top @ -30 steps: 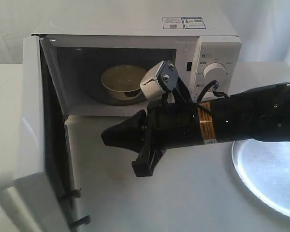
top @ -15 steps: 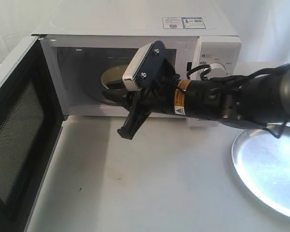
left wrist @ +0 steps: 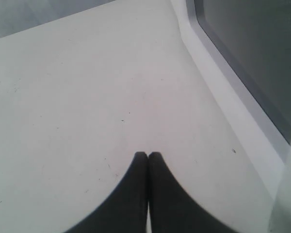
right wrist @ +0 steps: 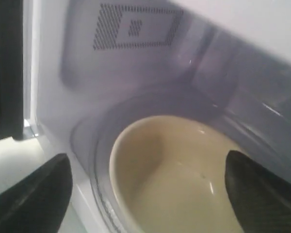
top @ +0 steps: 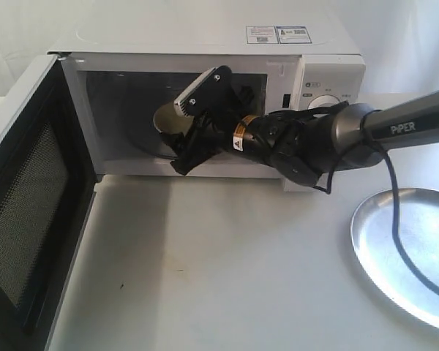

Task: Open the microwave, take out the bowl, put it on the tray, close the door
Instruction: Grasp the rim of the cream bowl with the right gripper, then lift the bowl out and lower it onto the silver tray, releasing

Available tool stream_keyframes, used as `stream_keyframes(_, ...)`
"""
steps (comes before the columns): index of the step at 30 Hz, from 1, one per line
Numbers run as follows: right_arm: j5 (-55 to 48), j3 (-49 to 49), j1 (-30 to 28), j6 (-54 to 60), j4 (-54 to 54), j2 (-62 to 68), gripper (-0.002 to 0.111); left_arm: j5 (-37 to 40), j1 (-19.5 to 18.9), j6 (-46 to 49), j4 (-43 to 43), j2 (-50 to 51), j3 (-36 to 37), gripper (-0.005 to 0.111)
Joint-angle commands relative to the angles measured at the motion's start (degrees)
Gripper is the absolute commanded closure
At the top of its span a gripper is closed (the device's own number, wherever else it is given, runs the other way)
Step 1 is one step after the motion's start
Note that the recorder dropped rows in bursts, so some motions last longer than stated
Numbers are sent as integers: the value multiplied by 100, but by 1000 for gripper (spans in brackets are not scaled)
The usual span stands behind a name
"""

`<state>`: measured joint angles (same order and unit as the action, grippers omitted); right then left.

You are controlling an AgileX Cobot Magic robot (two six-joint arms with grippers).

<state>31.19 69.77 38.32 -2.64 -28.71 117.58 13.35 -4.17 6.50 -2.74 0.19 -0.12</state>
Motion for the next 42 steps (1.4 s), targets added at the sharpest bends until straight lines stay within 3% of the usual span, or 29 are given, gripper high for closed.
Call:
stream_keyframes(1,-526,280,32,201,45,326,28,-4,23,-27,18,-19,12,107)
stream_keyframes(6,-819,570,45,264,45,586,30,-4,23,-27,18,-19,12,107)
stream_keyframes(8,-878,586,68,264,-71,596,41,-4,23,-27,18,-19,12,107)
stream_keyframes(9,-899,586,93,264,-225,596,54,-4,23,-27,18,-19,12,107)
stream_keyframes(12,-969,619,136,264,-278,596,106,-4,23,-27,18,-19,12,107)
stream_keyframes(17,-1372,619,249,218,-322,458,108,-4,23,-27,18,-19,12,107)
stream_keyframes(25,-3298,609,915,-53,-281,-407,108,-4,23,-27,18,-19,12,107)
stream_keyframes(31,-5939,562,1556,-80,239,-1224,108,-4,23,-27,18,-19,12,107)
stream_keyframes(36,-8538,252,1648,-81,489,-1700,108,-4,23,-27,18,-19,12,107)
stream_keyframes(41,-9654,-522,1648,-778,-162,-1869,108,-4,23,-27,18,-19,12,107)
stream_keyframes(42,-10086,-826,1623,-1441,-898,-1883,108,-4,23,-27,18,-19,12,107)
